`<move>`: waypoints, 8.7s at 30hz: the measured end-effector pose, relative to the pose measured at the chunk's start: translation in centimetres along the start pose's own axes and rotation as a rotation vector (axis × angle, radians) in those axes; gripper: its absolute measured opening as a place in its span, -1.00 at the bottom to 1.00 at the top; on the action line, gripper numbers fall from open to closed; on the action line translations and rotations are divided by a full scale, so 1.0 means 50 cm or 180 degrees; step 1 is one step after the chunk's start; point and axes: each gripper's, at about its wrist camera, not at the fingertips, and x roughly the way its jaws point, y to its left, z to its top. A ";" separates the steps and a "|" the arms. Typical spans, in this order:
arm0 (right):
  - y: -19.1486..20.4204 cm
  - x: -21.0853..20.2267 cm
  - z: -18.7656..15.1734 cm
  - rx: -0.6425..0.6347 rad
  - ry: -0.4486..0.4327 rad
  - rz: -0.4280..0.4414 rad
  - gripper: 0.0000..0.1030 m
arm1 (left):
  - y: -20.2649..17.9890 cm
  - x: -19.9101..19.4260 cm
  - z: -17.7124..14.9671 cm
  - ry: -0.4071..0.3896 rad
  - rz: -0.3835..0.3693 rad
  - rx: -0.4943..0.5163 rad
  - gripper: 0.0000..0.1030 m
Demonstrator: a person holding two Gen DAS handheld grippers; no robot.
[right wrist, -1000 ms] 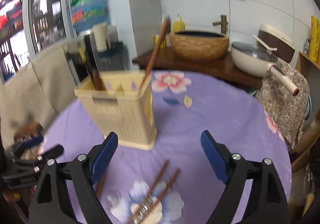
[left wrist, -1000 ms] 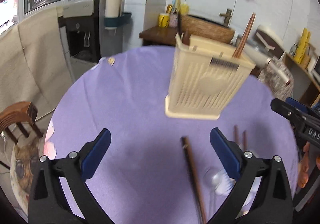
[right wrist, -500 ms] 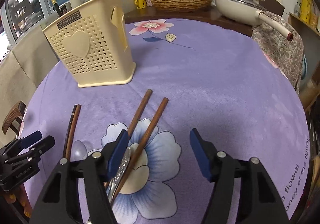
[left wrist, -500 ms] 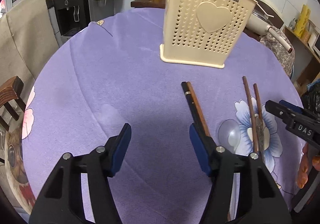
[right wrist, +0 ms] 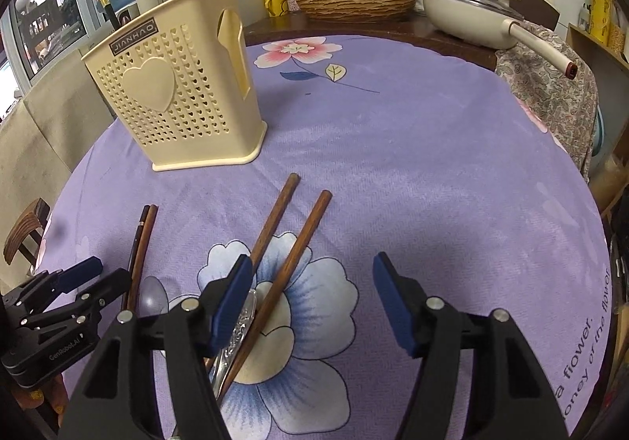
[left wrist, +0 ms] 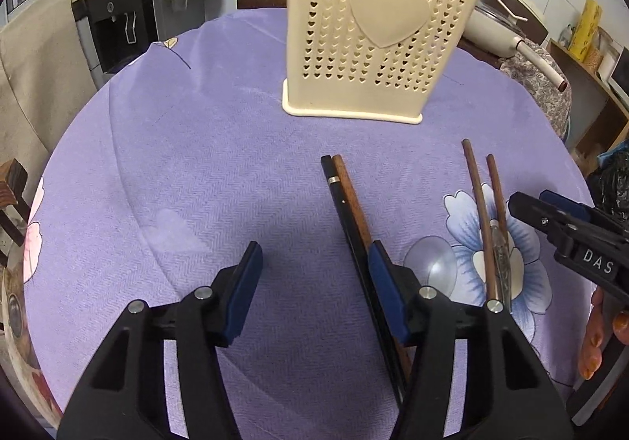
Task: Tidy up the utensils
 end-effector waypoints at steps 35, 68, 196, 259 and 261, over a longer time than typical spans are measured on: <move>0.019 0.103 0.072 0.0328 0.0006 -0.0307 -0.83 | 0.021 0.038 0.063 0.0069 0.0445 -0.0138 -0.68; -0.031 -0.215 0.175 0.0029 -0.0830 0.0749 -0.85 | 0.034 -0.219 0.143 -0.0768 -0.0363 -0.0202 -0.86; 0.044 -0.029 -0.084 -0.0337 0.0266 -0.0142 -0.25 | 0.031 -0.095 -0.019 -0.0349 0.0158 -0.0150 0.74; -0.005 -0.219 -0.006 -0.0348 -0.0563 0.0739 -0.99 | -0.016 -0.270 0.125 -0.1012 -0.0199 0.0005 -0.86; 0.002 -0.195 -0.004 -0.0391 -0.0452 0.0765 -0.99 | -0.013 -0.266 0.124 -0.0980 -0.0170 0.0001 -0.86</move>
